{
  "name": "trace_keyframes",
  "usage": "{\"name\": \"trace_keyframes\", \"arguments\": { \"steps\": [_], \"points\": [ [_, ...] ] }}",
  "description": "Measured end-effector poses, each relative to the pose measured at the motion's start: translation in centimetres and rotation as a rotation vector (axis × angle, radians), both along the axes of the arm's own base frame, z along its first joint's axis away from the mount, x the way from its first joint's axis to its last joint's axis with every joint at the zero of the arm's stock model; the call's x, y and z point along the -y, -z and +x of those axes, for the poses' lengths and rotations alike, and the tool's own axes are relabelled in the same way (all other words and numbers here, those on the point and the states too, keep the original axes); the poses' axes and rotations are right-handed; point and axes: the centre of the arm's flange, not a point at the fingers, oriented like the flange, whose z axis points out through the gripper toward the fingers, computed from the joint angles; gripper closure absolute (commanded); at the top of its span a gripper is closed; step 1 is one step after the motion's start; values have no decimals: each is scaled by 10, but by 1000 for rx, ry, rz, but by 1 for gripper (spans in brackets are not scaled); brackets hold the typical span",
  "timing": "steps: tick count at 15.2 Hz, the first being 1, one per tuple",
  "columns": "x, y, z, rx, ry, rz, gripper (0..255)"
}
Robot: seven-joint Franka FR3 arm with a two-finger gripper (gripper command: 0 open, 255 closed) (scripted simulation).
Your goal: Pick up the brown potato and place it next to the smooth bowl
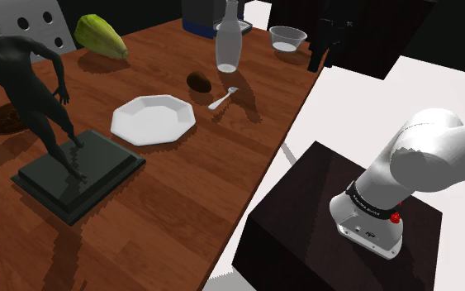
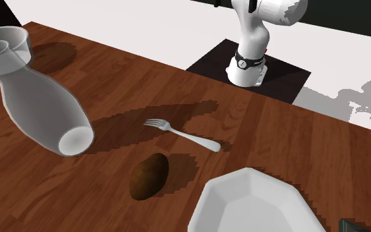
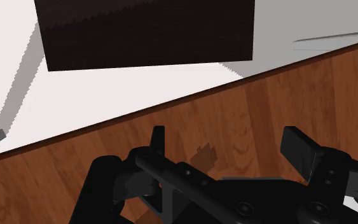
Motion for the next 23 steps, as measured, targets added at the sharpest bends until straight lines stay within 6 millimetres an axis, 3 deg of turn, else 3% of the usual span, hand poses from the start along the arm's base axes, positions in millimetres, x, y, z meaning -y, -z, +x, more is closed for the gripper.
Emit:
{"name": "trace_keyframes", "arguments": {
  "steps": [2, 4, 13, 23],
  "points": [
    [-2, 3, 2, 5, -1, -1, 0],
    [-5, 16, 18, 23, -5, -6, 0],
    [-28, 70, 104, 135, -27, -31, 0],
    [-56, 116, 206, 262, -51, -60, 0]
  ]
}}
